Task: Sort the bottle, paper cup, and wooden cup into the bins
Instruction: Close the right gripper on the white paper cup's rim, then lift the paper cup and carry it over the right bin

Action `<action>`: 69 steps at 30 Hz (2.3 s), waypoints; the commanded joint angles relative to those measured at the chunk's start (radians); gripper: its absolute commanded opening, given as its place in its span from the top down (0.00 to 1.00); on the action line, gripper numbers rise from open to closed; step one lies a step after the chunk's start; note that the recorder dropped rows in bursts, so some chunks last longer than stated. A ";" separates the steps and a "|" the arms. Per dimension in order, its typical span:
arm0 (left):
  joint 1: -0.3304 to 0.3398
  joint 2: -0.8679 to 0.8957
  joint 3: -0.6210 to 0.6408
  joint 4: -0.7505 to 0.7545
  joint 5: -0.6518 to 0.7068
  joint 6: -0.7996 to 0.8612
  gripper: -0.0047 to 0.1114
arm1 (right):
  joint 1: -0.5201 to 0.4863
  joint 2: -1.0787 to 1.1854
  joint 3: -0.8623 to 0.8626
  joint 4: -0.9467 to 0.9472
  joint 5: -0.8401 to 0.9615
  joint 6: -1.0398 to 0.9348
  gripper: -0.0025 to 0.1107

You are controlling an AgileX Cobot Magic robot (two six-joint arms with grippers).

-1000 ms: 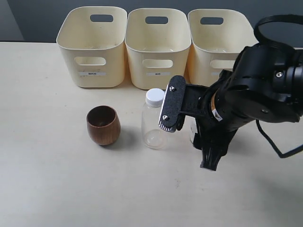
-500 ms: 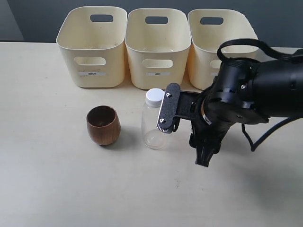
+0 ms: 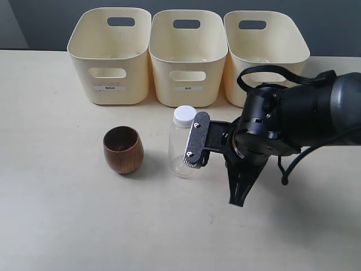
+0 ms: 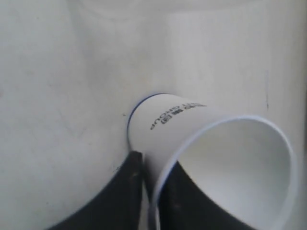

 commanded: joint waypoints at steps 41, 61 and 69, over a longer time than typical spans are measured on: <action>-0.001 -0.002 0.002 0.000 -0.006 -0.002 0.96 | -0.006 -0.389 -0.015 -0.778 -0.265 0.800 0.98; -0.001 -0.002 0.002 0.000 -0.006 -0.002 0.96 | -0.383 -0.189 -0.166 -0.934 -0.826 1.029 0.98; -0.001 -0.002 0.002 0.000 -0.006 -0.002 0.96 | -0.414 -0.133 -0.176 -0.883 -0.925 0.994 0.98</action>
